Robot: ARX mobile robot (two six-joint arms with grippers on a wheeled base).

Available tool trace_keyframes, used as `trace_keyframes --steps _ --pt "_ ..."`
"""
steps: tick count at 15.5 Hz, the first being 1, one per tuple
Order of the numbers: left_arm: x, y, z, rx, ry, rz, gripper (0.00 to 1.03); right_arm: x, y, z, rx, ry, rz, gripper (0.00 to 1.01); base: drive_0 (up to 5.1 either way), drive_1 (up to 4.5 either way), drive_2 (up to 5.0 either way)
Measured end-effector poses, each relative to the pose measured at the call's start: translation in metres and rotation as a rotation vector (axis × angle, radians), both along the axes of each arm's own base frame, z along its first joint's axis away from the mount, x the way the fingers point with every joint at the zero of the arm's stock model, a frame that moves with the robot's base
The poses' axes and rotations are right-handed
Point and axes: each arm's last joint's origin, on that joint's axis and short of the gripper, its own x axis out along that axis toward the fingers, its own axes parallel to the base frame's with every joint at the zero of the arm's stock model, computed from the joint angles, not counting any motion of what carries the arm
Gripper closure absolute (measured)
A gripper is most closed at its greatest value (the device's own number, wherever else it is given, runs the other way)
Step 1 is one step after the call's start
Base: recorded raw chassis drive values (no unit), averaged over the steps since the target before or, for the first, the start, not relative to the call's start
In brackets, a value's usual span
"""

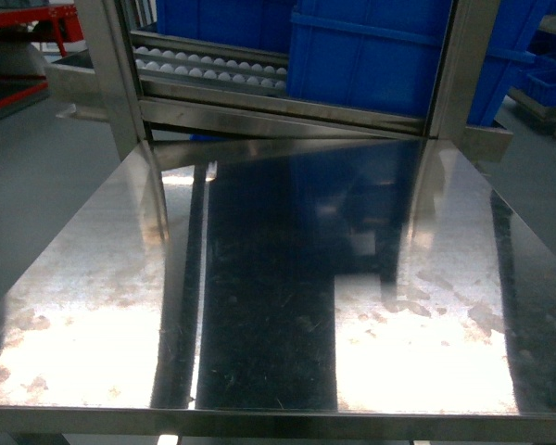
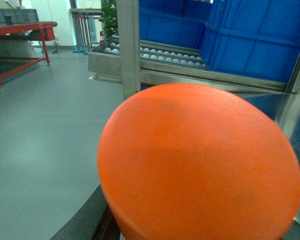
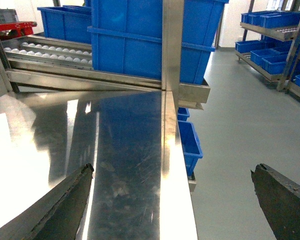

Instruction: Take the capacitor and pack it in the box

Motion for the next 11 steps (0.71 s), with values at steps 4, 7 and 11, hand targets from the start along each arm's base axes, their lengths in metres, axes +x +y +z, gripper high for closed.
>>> trace_keyframes --steps 4,7,11 --pt "0.0 0.0 0.0 0.0 0.0 0.0 0.58 0.0 0.0 0.0 0.0 0.0 0.0 0.03 0.0 0.0 0.0" --pt "0.0 0.0 0.0003 0.0 -0.003 0.0 0.58 0.0 0.0 0.0004 0.0 -0.004 0.0 0.03 0.0 0.0 0.0" --pt "0.0 0.0 0.0 0.0 0.0 0.0 0.59 0.0 0.0 0.0 0.0 0.0 0.0 0.03 0.0 0.0 0.0"
